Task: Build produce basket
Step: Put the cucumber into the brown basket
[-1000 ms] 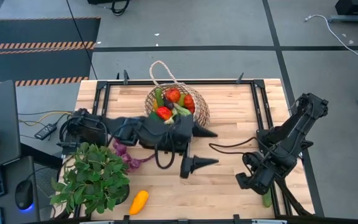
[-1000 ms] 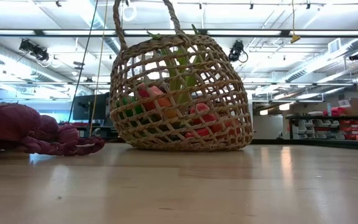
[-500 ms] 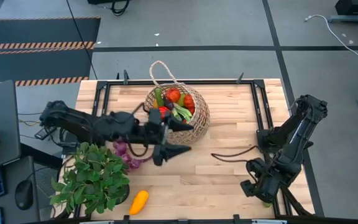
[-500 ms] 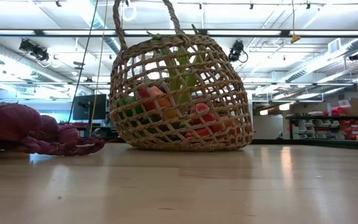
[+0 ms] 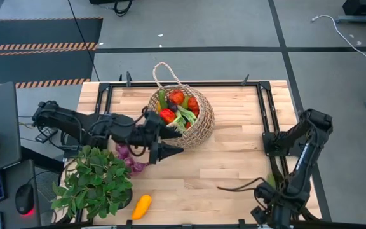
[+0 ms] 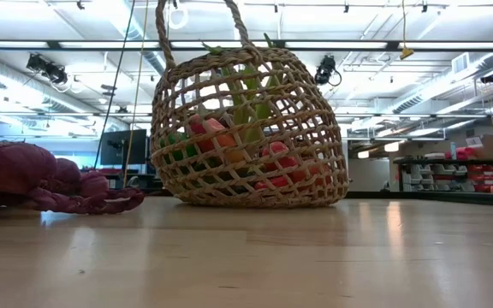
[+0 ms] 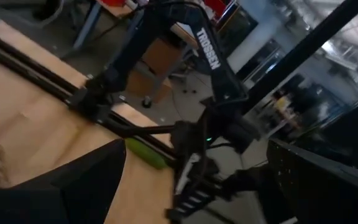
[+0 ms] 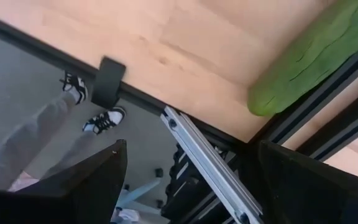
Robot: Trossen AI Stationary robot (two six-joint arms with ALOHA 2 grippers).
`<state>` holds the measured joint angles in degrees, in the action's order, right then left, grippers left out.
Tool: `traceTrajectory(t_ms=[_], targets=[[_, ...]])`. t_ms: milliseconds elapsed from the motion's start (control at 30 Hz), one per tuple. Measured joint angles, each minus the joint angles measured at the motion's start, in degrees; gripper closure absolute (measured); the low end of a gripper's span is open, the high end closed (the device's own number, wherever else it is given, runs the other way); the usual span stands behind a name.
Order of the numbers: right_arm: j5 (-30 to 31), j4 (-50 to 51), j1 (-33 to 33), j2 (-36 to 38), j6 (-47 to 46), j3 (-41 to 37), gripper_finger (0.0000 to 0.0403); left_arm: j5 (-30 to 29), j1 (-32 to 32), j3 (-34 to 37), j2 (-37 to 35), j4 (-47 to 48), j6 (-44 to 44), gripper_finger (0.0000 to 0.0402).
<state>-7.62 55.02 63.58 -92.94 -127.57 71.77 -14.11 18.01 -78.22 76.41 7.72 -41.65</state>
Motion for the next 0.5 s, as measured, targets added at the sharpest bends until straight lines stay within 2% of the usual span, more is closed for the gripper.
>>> traceTrajectory(t_ms=[133, 267, 500], targets=[[0.10, -1.45, 1.79, -1.57, 0.16, 0.00, 0.0037, 0.50, 1.47, 0.00, 0.08, -0.70, -0.83, 0.0005], [0.07, -0.67, 2.73, -2.93, 1.69, 0.00, 0.0037, 0.61, 4.00, 0.00, 0.08, -2.50, 4.78, 0.0005], [0.20, -3.54, 3.14, -3.07, 0.61, 0.00, 0.0037, 0.74, 6.00, -0.04, 0.47, -12.99, 17.15, 0.0005]])
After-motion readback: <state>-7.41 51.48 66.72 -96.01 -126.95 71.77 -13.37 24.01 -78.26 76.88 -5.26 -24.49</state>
